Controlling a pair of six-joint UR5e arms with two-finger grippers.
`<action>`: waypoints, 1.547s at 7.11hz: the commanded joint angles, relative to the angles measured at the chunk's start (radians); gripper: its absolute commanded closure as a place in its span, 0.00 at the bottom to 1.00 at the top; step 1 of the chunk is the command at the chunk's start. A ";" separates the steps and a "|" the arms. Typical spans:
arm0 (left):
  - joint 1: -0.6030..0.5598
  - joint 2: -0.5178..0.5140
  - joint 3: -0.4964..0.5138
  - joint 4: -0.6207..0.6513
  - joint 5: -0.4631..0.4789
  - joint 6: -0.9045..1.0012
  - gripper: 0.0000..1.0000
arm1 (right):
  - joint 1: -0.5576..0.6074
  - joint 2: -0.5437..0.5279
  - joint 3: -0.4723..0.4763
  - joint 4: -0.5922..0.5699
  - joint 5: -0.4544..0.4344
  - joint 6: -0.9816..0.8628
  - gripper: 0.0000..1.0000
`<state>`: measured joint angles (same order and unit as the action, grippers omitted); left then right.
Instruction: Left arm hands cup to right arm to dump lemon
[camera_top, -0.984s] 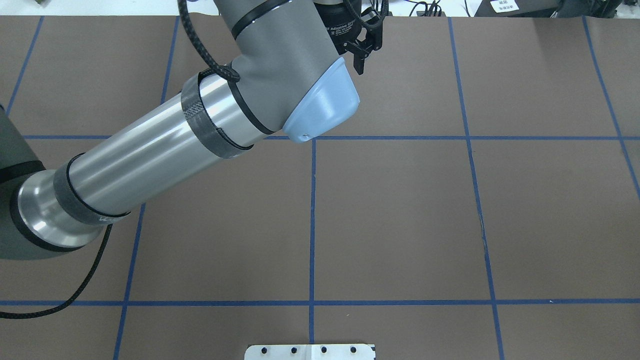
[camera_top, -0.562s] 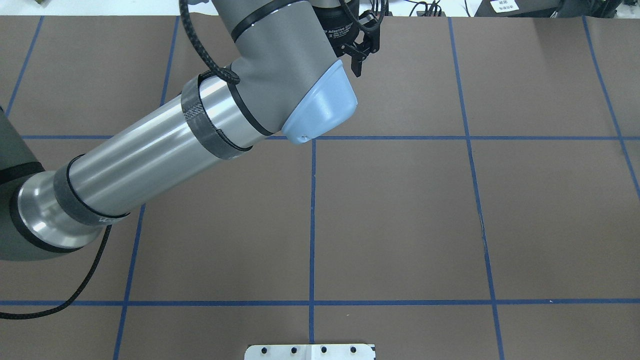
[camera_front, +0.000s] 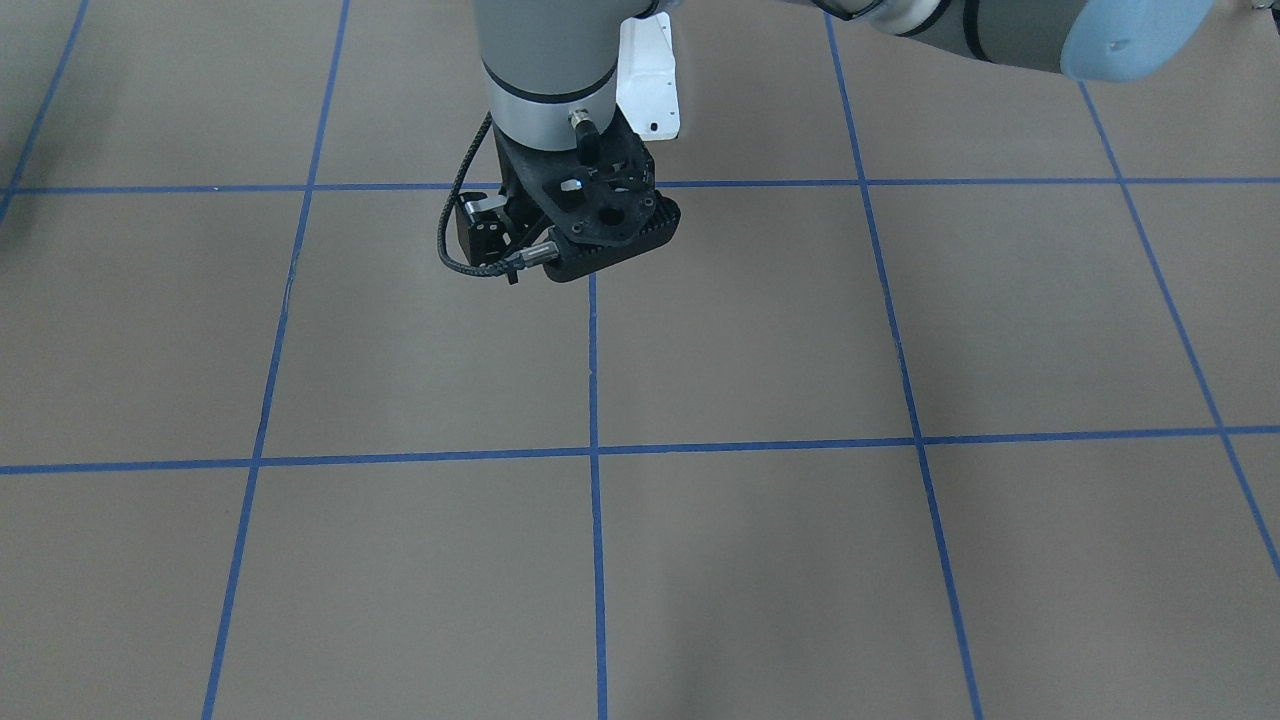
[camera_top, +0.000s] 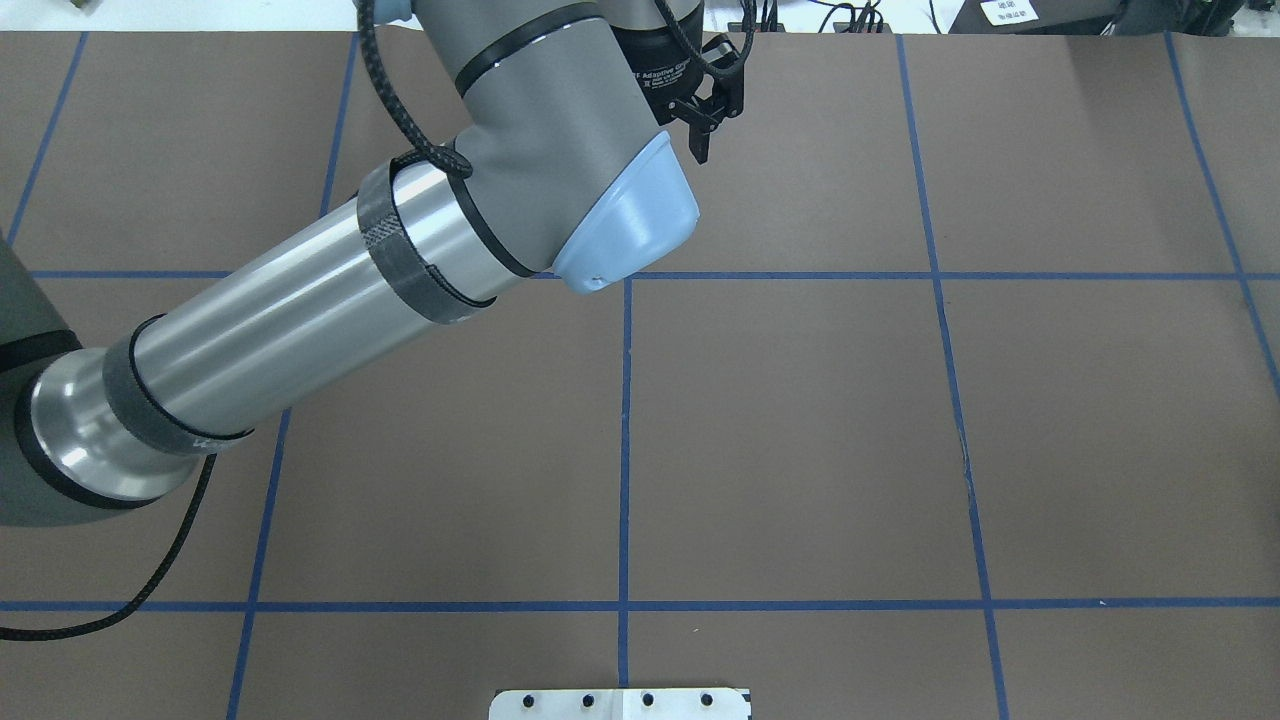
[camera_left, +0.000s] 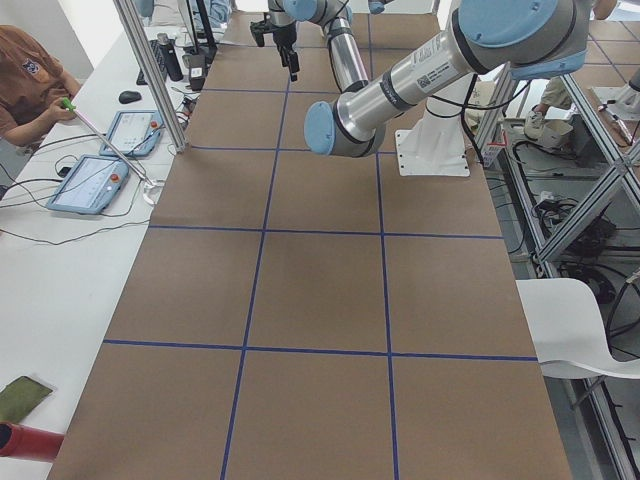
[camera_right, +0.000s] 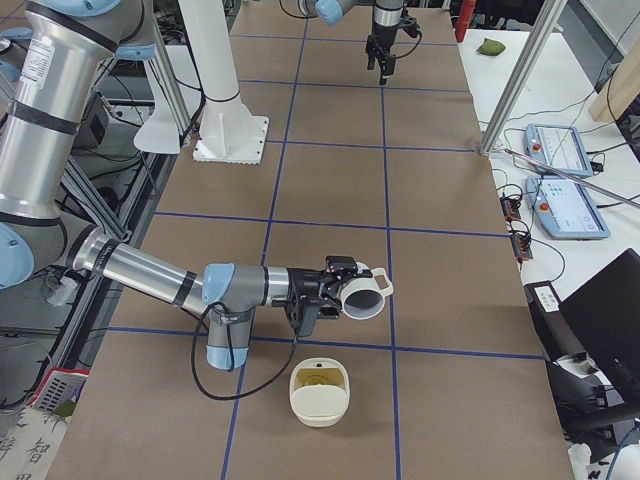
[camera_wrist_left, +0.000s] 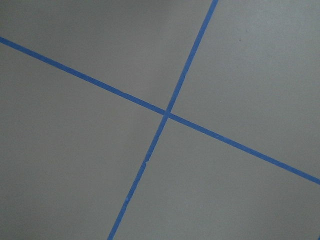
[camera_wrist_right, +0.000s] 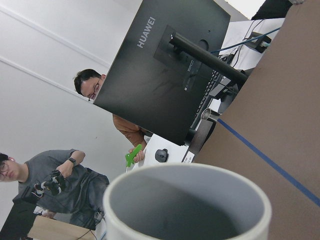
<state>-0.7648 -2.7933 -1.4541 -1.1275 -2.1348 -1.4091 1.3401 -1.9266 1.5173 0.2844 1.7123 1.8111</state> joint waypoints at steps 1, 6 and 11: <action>0.002 0.026 -0.003 -0.014 -0.002 0.002 0.00 | -0.044 0.027 0.130 -0.166 0.001 -0.162 0.55; -0.036 0.044 0.009 -0.104 -0.002 0.035 0.00 | -0.237 0.246 0.142 -0.370 -0.057 -0.475 0.64; -0.057 0.044 0.020 -0.115 -0.002 0.041 0.00 | -0.509 0.463 0.182 -0.623 -0.301 -0.610 0.64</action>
<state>-0.8167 -2.7495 -1.4378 -1.2393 -2.1369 -1.3718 0.9200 -1.4882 1.6957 -0.3034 1.5236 1.2885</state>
